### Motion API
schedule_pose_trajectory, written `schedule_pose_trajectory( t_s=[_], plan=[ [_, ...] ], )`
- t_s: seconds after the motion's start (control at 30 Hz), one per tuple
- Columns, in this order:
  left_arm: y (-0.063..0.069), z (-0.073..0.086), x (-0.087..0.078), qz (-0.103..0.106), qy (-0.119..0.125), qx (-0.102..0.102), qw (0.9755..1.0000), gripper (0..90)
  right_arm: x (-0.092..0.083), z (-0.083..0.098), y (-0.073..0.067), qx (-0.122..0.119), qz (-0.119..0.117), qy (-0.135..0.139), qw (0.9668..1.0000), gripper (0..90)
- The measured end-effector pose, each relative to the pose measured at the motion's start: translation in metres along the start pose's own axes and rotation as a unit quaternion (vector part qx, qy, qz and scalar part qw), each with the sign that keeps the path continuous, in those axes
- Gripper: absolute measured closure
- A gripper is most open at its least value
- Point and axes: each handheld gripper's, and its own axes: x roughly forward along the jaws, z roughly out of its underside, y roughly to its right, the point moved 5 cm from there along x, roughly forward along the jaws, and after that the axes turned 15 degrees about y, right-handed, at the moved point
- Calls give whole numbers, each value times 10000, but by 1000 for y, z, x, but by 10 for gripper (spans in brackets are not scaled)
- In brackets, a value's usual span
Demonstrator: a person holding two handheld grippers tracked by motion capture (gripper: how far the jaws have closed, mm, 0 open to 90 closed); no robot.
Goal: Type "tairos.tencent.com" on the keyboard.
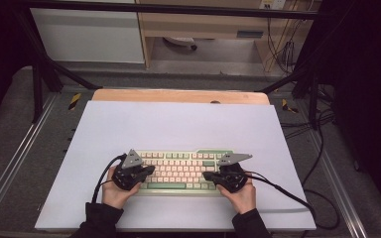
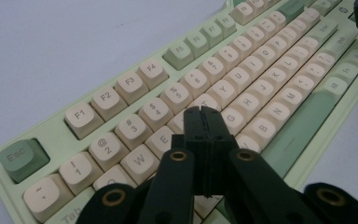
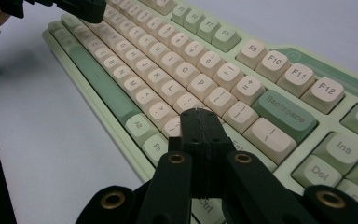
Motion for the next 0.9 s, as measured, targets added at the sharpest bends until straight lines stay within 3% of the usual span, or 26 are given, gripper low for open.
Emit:
schedule_pose_trajectory(
  t_s=[0.53,0.9],
  plan=[
    [-12,11,-23,-69,56,-126,9999,900,10,-11,-5,-24,48,44,10000,900],
    [-18,16,-33,-130,99,-173,9997,900,32,-19,-9,-103,140,25,9998,900]
  ],
)
